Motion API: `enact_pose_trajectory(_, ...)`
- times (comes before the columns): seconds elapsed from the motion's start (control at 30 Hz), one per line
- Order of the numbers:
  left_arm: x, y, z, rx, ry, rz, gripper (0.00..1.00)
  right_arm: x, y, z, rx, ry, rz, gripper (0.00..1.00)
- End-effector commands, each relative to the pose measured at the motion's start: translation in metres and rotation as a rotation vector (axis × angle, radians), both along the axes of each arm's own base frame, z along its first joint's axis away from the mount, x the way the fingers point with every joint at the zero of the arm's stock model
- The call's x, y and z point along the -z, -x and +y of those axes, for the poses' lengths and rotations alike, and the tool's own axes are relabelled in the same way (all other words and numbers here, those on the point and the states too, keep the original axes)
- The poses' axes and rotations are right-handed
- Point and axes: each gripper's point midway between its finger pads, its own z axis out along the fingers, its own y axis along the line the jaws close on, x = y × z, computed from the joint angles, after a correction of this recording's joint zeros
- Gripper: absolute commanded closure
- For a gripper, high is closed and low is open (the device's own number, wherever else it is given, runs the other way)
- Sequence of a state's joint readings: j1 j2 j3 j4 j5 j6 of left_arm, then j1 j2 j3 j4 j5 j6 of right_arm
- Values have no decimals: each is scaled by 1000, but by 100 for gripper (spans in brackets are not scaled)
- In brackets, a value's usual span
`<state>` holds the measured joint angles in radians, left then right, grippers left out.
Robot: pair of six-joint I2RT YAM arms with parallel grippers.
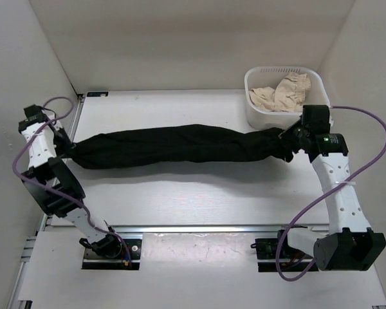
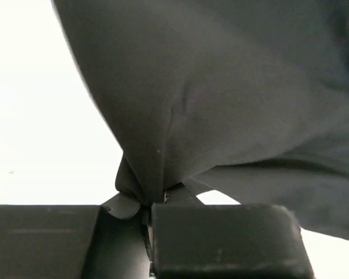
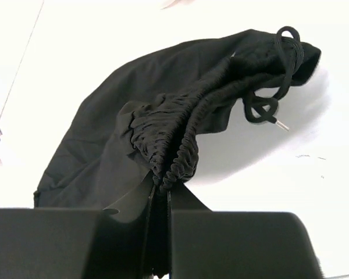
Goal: Fold and stack the trousers
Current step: Flatten the trousers out
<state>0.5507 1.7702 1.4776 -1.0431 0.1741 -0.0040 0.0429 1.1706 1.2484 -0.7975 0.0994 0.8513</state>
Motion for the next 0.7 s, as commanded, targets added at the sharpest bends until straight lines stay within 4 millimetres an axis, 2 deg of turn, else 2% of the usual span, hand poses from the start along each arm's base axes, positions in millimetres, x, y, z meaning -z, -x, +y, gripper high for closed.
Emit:
enact_pose_trajectory(0.0, -61, 10, 32, -64, -234, -57, 86, 14, 10, 26, -89, -55, 23, 100)
enact_pose_trajectory(0.03, -64, 13, 25, -51, -229, -49, 86, 21, 14, 36, -96, -84, 33, 100)
enact_pose_trajectory(0.07, -67, 5, 11, -6, -228, -55, 86, 29, 19, 45, -110, -98, 42, 100)
enact_pose_trajectory(0.1, -67, -1, -1, 31, -216, -65, 86, 52, 28, 64, -155, -110, 80, 100)
enact_pose_trajectory(0.13, -60, -4, -17, 76, -189, -49, 85, 62, 32, 73, -168, -123, 97, 100)
enact_pose_trajectory(0.17, -54, -17, -47, 167, -171, -43, 85, 73, 34, 82, -158, -150, 126, 100)
enact_pose_trajectory(0.2, -48, -20, -64, 219, -159, -22, 81, 84, 38, 96, -186, -151, 141, 100)
enact_pose_trajectory(0.23, -42, -25, -80, 269, -152, -8, 81, 89, 38, 102, -191, -157, 159, 100)
enact_pose_trajectory(0.27, -31, -27, -112, 363, -132, 41, 80, 92, 39, 106, -190, -154, 170, 100)
enact_pose_trajectory(0.3, -26, -29, -126, 407, -125, 64, 78, 95, 41, 110, -204, -142, 178, 100)
enact_pose_trajectory(0.37, -9, -20, -150, 482, -98, 163, 62, 99, 41, 105, -186, -117, 196, 100)
enact_pose_trajectory(0.4, -6, -14, -170, 533, -59, 187, 50, 96, 41, 105, -186, -117, 196, 100)
enact_pose_trajectory(0.43, -4, -3, -179, 551, -19, 222, 35, 101, 47, 99, -183, -85, 222, 100)
enact_pose_trajectory(0.47, -11, 0, -186, 558, 17, 203, 21, 96, 47, 94, -173, -71, 212, 100)
enact_pose_trajectory(0.5, -16, 3, -194, 566, 56, 181, 18, 96, 49, 85, -160, -51, 218, 100)
enact_pose_trajectory(0.53, -28, 4, -206, 574, 135, 130, 15, 94, 53, 76, -136, -34, 220, 100)
enact_pose_trajectory(0.57, -38, 6, -210, 573, 172, 97, 13, 98, 56, 67, -117, -27, 232, 100)
enact_pose_trajectory(0.6, -55, 10, -208, 561, 186, 36, 7, 99, 58, 61, -99, -29, 230, 100)
enact_pose_trajectory(0.67, -64, 11, -198, 535, 164, -15, 3, 102, 64, 49, -62, -34, 230, 100)
